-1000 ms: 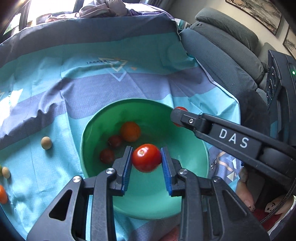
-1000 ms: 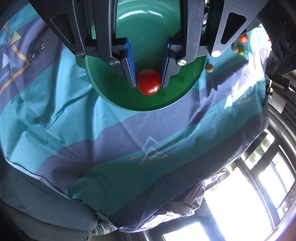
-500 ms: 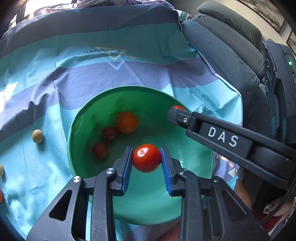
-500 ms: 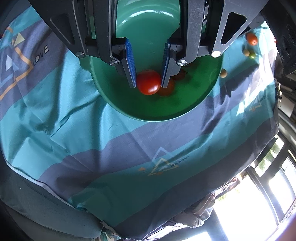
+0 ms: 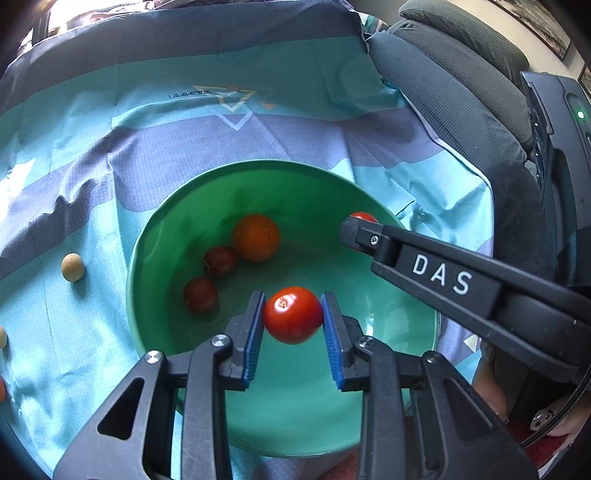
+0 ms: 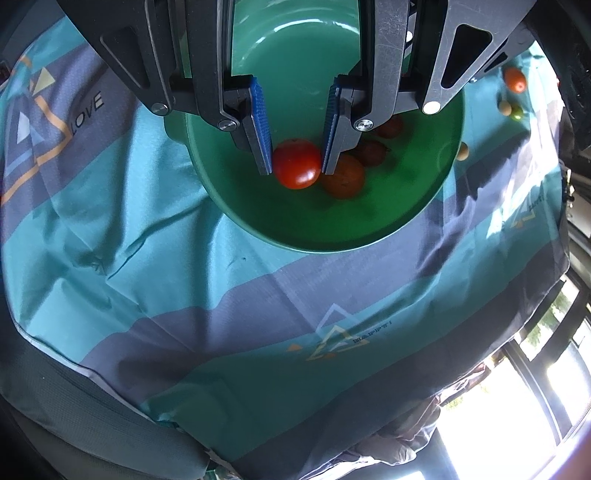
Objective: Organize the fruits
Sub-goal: 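Lower both tomatoes into the green bowl and open both grippers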
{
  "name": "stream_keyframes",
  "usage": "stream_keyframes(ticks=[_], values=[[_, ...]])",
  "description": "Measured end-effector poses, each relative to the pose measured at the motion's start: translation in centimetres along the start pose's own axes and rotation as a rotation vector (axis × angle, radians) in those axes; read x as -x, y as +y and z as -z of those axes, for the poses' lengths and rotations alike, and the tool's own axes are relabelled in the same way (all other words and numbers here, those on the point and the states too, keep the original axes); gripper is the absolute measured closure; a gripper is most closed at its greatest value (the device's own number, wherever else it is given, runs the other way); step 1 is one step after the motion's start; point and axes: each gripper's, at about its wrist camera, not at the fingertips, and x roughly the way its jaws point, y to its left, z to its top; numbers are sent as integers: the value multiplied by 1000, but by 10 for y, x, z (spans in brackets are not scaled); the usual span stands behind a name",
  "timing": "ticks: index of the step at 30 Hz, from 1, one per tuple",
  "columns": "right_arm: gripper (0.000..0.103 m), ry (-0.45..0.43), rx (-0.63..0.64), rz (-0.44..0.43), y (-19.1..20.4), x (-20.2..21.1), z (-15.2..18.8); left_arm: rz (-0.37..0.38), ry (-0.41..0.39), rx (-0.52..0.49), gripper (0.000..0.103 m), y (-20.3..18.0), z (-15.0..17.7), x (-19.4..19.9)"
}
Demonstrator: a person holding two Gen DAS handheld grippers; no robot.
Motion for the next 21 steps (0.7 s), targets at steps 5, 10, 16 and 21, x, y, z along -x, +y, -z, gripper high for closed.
stream_keyframes(ticks=[5, 10, 16, 21], values=[[74, 7, 6, 12, 0, -2, -1, -2, 7, 6, 73, 1, 0, -2], [74, 16, 9, 29, 1, -4, -1, -11, 9, 4, 72, 0, 1, -3], [74, 0, 7, 29, 1, -1, -1, -8, -2, 21, 68, 3, 2, 5], [65, -21, 24, 20, 7, 3, -1, 3, -59, 30, 51, 9, 6, 31]])
